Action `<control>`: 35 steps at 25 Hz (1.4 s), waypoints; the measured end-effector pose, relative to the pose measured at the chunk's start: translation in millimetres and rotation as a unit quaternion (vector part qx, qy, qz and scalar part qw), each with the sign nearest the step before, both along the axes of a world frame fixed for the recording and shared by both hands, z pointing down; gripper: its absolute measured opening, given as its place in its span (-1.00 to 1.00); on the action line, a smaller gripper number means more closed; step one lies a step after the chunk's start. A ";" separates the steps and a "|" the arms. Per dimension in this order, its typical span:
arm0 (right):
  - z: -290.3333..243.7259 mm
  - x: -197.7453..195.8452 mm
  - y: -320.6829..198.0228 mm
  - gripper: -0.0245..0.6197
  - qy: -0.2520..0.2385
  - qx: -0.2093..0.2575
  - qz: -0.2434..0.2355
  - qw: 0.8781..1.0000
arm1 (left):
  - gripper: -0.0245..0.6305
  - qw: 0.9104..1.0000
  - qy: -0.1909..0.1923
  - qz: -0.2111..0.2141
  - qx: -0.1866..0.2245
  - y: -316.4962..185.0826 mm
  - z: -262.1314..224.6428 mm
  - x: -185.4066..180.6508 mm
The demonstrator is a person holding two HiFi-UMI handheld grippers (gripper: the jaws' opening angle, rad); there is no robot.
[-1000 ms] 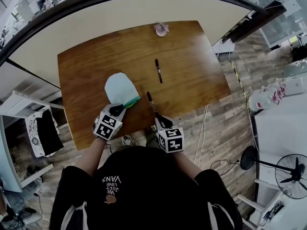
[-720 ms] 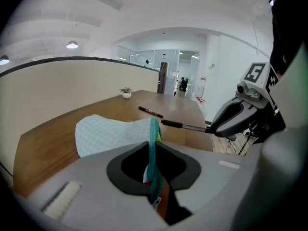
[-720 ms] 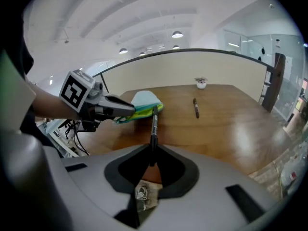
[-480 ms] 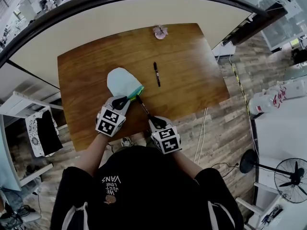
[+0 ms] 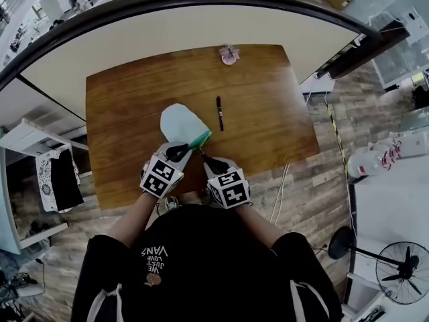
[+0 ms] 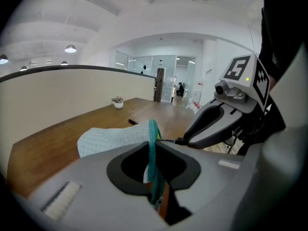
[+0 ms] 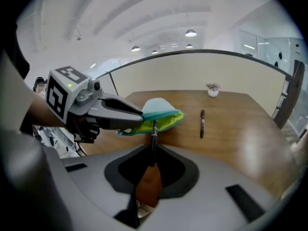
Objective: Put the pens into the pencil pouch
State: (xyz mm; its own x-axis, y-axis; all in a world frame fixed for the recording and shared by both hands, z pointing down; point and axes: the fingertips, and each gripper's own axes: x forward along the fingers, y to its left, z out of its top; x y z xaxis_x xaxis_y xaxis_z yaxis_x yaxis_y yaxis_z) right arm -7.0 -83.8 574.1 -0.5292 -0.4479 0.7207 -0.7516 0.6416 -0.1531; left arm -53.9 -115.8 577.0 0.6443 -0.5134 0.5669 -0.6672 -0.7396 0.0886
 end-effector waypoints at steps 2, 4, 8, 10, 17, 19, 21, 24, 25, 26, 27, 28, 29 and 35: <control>-3.7 -1.4 -9.9 -0.74 -0.002 0.003 -0.011 1.000 | -0.78 1.000 0.010 -0.005 -0.002 1.2 -2.9 6.2; -8.1 -2.9 -20.2 -0.75 -0.004 0.008 -0.022 1.000 | -0.78 1.000 0.017 -0.008 -0.002 1.5 -5.8 11.2; -15.5 -7.4 -39.9 -0.75 -0.019 0.016 -0.036 0.999 | -0.78 0.999 0.035 -0.013 0.005 0.3 -14.3 19.7; -21.0 -9.3 -50.6 -0.75 -0.036 0.020 -0.036 0.999 | -0.78 0.999 0.044 -0.020 0.014 -2.7 -22.1 22.2; -32.8 -19.7 -78.5 -0.75 -0.102 0.028 -0.060 0.993 | -0.78 0.992 0.087 -0.084 0.030 -27.4 -44.8 19.1; -32.2 -19.4 -83.2 -0.75 -0.106 0.026 -0.072 0.991 | -0.78 0.989 0.101 -0.106 0.028 -34.6 -48.1 18.7; -33.7 -17.3 -86.8 -0.74 -0.116 0.026 -0.080 0.990 | -0.78 0.986 0.109 -0.125 0.023 -40.1 -45.4 17.4; -38.1 -6.6 -99.2 -0.71 -0.134 0.047 -0.071 0.987 | -0.78 0.978 0.124 -0.166 0.019 -51.6 -43.5 9.6; -37.1 1.3 -107.2 -0.71 -0.129 0.063 -0.059 0.988 | -0.78 0.975 0.128 -0.181 0.018 -55.3 -42.4 5.2; -32.6 11.0 -116.4 -0.71 -0.113 0.077 -0.043 0.990 | -0.78 0.972 0.131 -0.195 0.018 -58.5 -40.8 0.1; -24.1 21.2 -125.2 -0.71 -0.089 0.083 -0.028 0.992 | -0.78 0.969 0.134 -0.209 0.017 -61.1 -39.1 -5.3; -12.5 30.5 -132.5 -0.71 -0.063 0.080 -0.017 0.995 | -0.78 0.966 0.136 -0.221 0.016 -62.9 -37.5 -10.7; 0.1 38.2 -137.9 -0.71 -0.037 0.071 -0.010 0.997 | -0.78 0.963 0.137 -0.233 0.015 -64.0 -36.3 -15.8; 51.2 57.0 -149.5 -0.60 0.027 0.013 -0.007 1.000 | -0.78 0.949 0.141 -0.281 0.013 -64.6 -30.8 -31.9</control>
State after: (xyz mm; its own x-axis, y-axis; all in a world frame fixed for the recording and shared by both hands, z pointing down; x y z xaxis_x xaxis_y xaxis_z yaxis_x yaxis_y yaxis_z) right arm 50.0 -233.3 625.3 -0.4953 -0.4605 0.7366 -0.7498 0.6548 -0.0948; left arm -85.8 -180.5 546.2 0.3889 -0.8321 0.3955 -0.9095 -0.2782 0.3089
